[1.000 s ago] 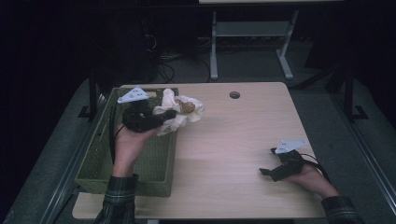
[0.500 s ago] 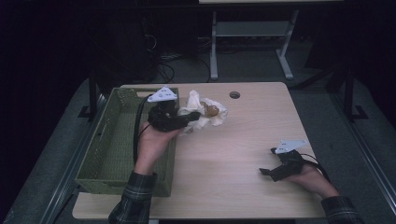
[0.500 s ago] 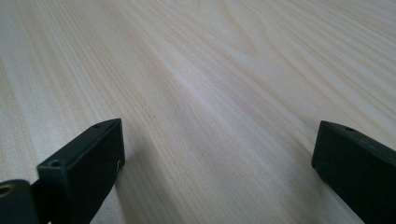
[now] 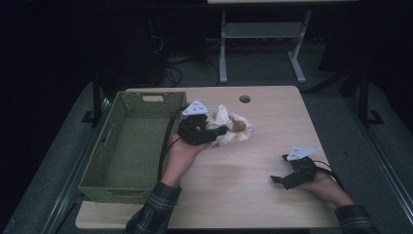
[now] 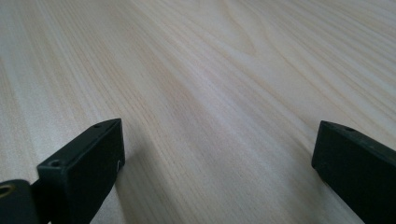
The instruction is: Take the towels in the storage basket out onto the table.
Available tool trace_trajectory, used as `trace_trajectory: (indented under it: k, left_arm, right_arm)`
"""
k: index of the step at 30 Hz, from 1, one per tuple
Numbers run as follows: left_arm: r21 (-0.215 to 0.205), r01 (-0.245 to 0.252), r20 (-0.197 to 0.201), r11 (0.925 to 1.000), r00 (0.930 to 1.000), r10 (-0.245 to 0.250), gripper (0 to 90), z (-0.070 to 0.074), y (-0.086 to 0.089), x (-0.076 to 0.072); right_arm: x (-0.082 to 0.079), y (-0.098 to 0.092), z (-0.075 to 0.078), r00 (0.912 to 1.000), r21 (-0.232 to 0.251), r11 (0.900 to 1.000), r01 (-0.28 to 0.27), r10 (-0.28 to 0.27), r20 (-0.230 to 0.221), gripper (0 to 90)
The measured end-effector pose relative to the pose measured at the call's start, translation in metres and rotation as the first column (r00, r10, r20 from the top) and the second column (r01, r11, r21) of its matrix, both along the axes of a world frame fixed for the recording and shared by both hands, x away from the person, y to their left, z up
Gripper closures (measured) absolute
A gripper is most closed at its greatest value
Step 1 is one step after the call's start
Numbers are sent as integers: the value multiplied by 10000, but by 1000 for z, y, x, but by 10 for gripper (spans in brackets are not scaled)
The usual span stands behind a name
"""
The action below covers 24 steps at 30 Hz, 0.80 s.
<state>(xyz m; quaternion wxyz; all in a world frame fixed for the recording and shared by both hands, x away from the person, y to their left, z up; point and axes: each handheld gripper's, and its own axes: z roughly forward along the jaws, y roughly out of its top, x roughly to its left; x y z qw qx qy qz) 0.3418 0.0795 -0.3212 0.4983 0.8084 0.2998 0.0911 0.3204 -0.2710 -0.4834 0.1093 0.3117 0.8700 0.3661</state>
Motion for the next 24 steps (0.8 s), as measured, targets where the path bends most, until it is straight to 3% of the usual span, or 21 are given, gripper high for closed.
trace_trajectory:
  k: [8,15,24]
  left_arm:
    - [167,72,-148,9998,9999,-69,721,-18,-21,-3]
    - [691,225,-179,9974,9996,-214,722,-39,-37,-4]
    - [930,384,-561,9949,9979,-332,722,-68,-53,-2]
  right_arm:
    - [0,0,0,10000,0,10000,2,-2,-4,20]
    - [0,0,0,10000,-19,10000,-7,7,12,20]
    - [0,0,0,10000,-17,10000,0,0,8,20]
